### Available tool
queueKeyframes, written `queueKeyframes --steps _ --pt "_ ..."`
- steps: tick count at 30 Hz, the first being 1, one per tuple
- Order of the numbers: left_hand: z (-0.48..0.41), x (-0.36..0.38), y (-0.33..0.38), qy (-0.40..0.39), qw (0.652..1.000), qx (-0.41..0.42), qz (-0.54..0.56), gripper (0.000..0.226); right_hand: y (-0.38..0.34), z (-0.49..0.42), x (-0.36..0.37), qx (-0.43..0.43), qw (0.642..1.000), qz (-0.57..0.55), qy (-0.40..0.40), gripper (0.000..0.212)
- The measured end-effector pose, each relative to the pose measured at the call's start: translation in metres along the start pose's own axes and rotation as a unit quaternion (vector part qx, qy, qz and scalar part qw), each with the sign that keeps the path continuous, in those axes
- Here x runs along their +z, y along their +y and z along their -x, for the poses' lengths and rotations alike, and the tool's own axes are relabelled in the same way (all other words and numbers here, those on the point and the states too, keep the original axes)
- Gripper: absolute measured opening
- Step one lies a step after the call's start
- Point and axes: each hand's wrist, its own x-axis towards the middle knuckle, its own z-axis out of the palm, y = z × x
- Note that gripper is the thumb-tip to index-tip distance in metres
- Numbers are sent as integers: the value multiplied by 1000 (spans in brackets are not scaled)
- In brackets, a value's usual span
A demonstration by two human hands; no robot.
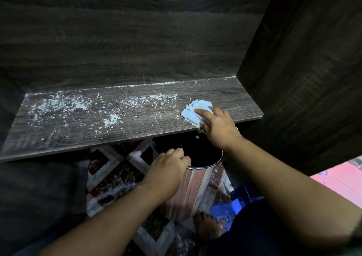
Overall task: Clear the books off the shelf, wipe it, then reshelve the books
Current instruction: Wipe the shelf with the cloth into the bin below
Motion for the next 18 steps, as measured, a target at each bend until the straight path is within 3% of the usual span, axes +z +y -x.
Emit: queueKeyframes --steps 7,9,13,18 --pt "0 3 -4 9 1000 2 20 25 4 -47 -17 148 977 -104 117 43" --pt "-1 4 -6 9 1000 5 24 27 5 -68 -19 160 978 -95 94 45" --pt "-1 5 -7 11 1000 14 18 26 7 -90 -8 129 991 -8 -39 47" --pt "0 4 -7 21 999 14 23 22 5 -80 3 89 995 48 -21 46"
